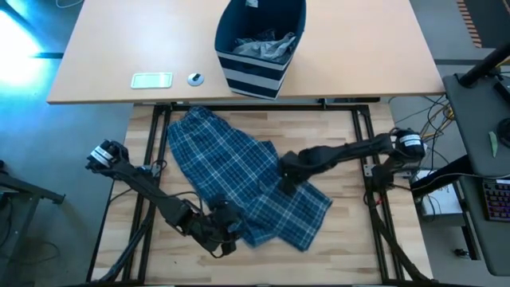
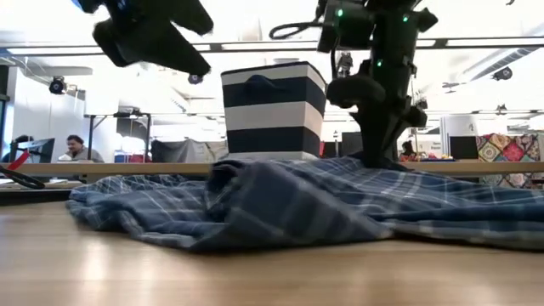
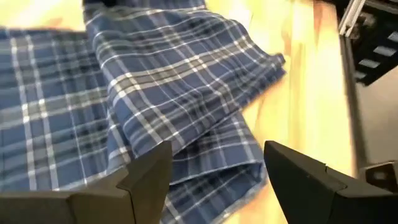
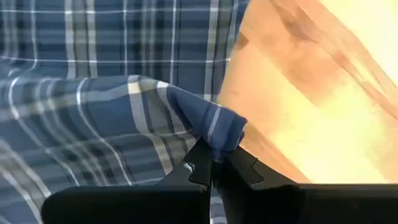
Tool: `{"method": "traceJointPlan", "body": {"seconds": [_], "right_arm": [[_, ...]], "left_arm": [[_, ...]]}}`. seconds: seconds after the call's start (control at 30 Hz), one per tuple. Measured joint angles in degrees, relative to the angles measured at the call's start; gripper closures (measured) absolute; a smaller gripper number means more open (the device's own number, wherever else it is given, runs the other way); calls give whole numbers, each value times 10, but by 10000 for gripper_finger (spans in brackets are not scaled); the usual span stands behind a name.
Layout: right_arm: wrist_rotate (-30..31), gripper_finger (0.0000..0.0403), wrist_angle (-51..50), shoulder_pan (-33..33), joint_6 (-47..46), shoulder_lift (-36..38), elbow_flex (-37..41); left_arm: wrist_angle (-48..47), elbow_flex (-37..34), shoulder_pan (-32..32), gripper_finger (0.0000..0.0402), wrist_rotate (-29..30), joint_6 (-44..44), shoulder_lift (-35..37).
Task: Fold Laundry from Bin
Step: Fold the blue patterned pants
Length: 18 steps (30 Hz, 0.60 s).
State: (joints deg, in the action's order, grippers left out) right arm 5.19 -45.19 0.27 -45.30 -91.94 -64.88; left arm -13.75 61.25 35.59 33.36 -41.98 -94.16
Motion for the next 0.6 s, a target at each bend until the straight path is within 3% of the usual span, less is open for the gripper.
{"method": "traceJointPlan", "body": {"seconds": [0.13,0.27,0.5,0.6], "right_arm": [[-45,359,-2,-11,33,4,0],[-54,303,-44,37,70,31,-16],[-24,217,-109,251,43,77,-6],[-21,193,-64,354,26,61,4]], "left_arm": [[54,2,-4,162,0,71,-40],[53,21,-12,162,-12,65,-68],[54,39,-11,166,-9,68,-70],[50,39,-12,167,-9,65,-63]]}}
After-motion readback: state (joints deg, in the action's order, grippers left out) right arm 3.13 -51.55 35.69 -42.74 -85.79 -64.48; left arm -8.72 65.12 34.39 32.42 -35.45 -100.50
